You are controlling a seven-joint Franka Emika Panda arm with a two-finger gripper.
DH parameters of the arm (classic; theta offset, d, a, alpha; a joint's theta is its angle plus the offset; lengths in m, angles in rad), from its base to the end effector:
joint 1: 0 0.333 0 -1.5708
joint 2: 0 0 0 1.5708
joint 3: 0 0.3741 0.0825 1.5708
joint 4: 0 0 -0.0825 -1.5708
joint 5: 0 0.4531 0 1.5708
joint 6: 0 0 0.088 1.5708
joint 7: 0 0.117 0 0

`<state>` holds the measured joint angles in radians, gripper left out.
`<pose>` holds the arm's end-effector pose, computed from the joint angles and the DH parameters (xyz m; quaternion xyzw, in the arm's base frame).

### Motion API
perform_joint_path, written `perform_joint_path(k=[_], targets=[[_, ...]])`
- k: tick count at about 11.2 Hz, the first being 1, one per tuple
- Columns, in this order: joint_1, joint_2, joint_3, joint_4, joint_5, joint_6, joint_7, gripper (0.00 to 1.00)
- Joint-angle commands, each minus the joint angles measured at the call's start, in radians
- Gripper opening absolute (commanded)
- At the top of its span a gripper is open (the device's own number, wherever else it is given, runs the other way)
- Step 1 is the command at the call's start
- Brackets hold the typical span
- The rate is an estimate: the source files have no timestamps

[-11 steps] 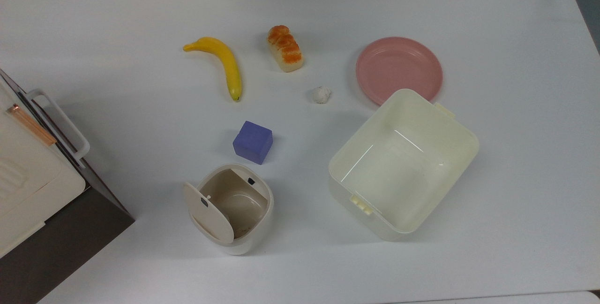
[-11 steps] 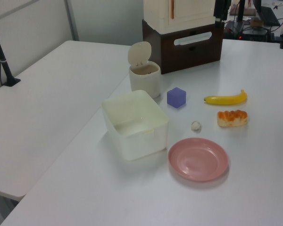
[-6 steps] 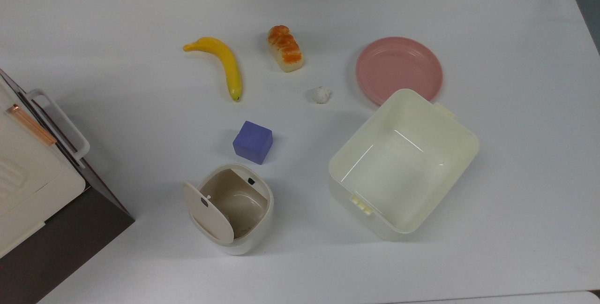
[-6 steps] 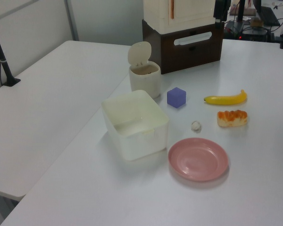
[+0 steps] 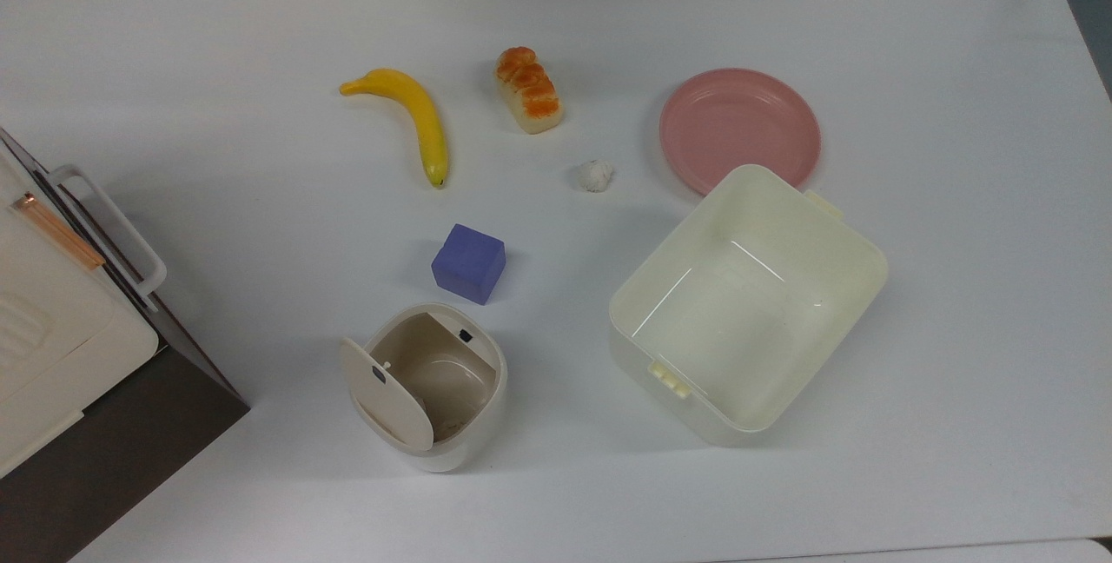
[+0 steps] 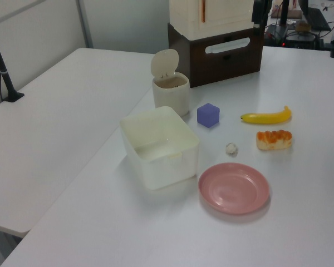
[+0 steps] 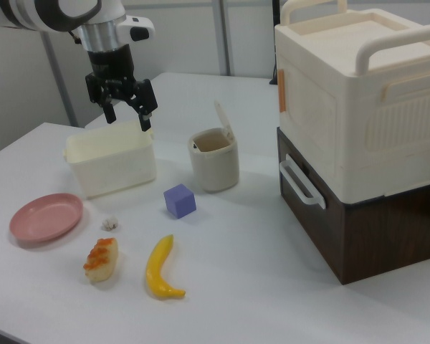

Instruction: Grab it up and put it in the trash

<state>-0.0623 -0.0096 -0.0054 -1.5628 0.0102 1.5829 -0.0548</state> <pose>0.6206 -0.0409 0.6840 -0.9999 0.0064 -0.0151 0.0042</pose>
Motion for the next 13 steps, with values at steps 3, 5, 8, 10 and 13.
perform_joint_path(k=[3,5,8,10,13], targets=[[0.006,-0.016,0.007,-0.028,0.008,-0.006,-0.019,1.00],[0.007,-0.015,0.018,-0.037,0.007,-0.003,-0.016,1.00],[0.004,-0.015,0.114,-0.149,-0.053,0.130,0.076,1.00],[0.004,-0.006,0.197,-0.244,-0.131,0.256,0.217,1.00],[0.009,0.037,0.280,-0.330,-0.212,0.331,0.353,0.86]])
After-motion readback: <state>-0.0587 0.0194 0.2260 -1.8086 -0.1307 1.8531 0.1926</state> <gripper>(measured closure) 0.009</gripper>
